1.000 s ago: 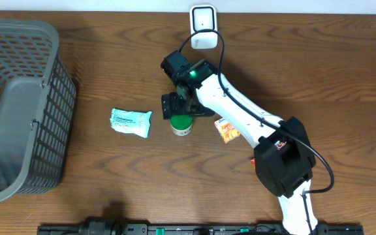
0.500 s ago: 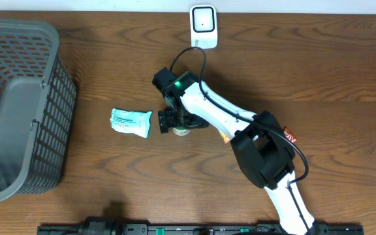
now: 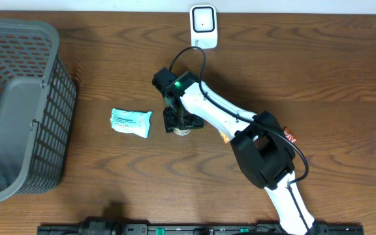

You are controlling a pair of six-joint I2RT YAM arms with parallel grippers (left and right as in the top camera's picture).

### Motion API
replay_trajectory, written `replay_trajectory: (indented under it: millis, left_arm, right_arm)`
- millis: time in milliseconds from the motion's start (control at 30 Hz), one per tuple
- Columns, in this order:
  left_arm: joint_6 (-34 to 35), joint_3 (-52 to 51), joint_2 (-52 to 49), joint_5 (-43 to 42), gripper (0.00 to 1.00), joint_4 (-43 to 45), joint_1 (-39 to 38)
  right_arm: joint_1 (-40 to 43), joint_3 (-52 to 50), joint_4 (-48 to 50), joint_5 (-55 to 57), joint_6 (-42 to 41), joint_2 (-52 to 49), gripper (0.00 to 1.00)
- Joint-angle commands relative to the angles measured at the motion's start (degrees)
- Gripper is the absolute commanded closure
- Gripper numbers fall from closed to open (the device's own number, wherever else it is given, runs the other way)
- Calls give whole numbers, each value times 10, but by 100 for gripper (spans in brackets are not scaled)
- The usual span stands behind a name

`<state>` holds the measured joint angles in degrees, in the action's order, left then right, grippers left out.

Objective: Scan the item barcode
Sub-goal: 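Lift the bottle with the right gripper and tilt it toward the wipes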

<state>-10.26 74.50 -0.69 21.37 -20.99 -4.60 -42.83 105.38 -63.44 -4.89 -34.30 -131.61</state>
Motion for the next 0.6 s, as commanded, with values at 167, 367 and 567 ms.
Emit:
replay_trajectory:
  millis: [167, 367, 567]
  left_arm:
    - [5, 0, 5, 4, 16, 3, 2]
    - [5, 0, 5, 4, 16, 2, 2]
    - [5, 0, 5, 4, 16, 2, 2]
  right_arm:
    - [-1, 9, -6, 5, -3, -1, 40]
    - [8, 61, -61, 5, -3, -1, 44]
    - [13, 158, -154, -2, 18, -1, 37]
